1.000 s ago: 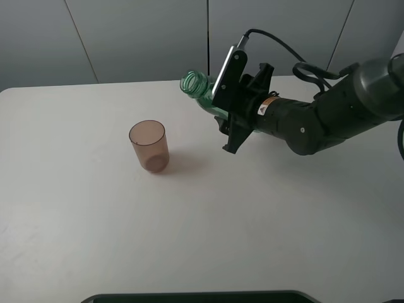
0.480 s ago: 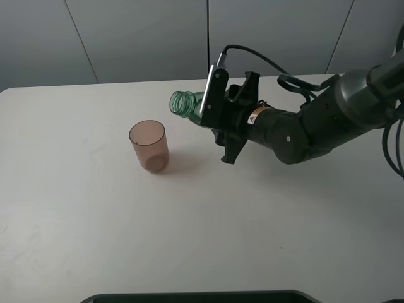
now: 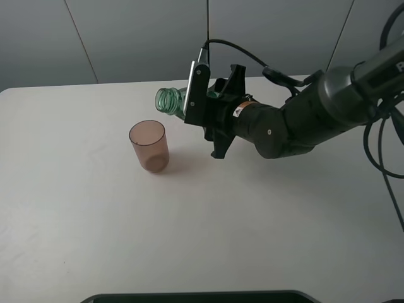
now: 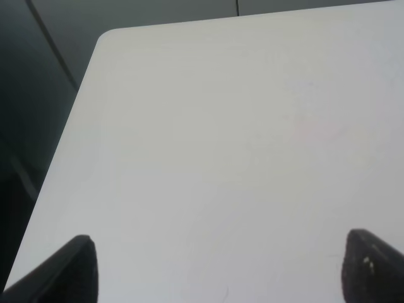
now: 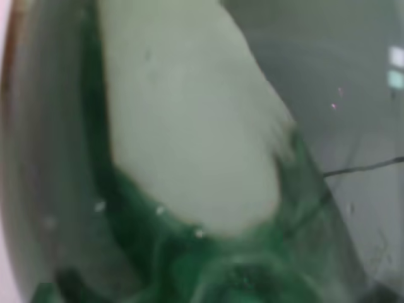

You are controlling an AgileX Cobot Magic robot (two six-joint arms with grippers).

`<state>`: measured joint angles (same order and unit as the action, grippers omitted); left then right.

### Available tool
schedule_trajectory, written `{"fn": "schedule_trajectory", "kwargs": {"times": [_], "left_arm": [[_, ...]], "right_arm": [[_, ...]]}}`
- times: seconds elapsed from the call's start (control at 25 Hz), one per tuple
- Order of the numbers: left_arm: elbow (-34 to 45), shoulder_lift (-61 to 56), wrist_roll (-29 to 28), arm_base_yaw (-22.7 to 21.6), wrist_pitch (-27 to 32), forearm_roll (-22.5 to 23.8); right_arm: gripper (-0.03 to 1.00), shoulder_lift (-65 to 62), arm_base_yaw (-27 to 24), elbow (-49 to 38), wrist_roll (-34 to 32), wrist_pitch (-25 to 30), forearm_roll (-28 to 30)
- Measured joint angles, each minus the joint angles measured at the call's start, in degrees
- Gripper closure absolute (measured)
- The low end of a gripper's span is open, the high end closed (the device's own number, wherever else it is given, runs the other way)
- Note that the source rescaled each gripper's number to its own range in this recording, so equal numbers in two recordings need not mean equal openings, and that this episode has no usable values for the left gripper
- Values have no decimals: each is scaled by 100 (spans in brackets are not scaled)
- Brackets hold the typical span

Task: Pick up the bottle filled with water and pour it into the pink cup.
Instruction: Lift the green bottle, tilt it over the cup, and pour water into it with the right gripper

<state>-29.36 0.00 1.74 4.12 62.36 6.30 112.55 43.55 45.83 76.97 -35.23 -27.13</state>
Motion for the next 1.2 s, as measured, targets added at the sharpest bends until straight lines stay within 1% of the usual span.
{"fn": "schedule_trajectory", "kwargs": {"times": [0.12,0.36,0.52,0.6,0.84,1.2], "left_arm": [[0,0,0,0,0,0],[0,0,0,0,0,0],[0,0,0,0,0,0],[0,0,0,0,0,0],[0,0,0,0,0,0],[0,0,0,0,0,0]], "right_arm": [[96,0,120,111,318,39,-270],[96,91,265,316,688,58,-463],[96,272,338,417,1123,156,-709],[96,343,361,428,1332,185,-765],[96,364,374,441,1677,183,-802],[96,364,374,455,1962,183,-915]]}}
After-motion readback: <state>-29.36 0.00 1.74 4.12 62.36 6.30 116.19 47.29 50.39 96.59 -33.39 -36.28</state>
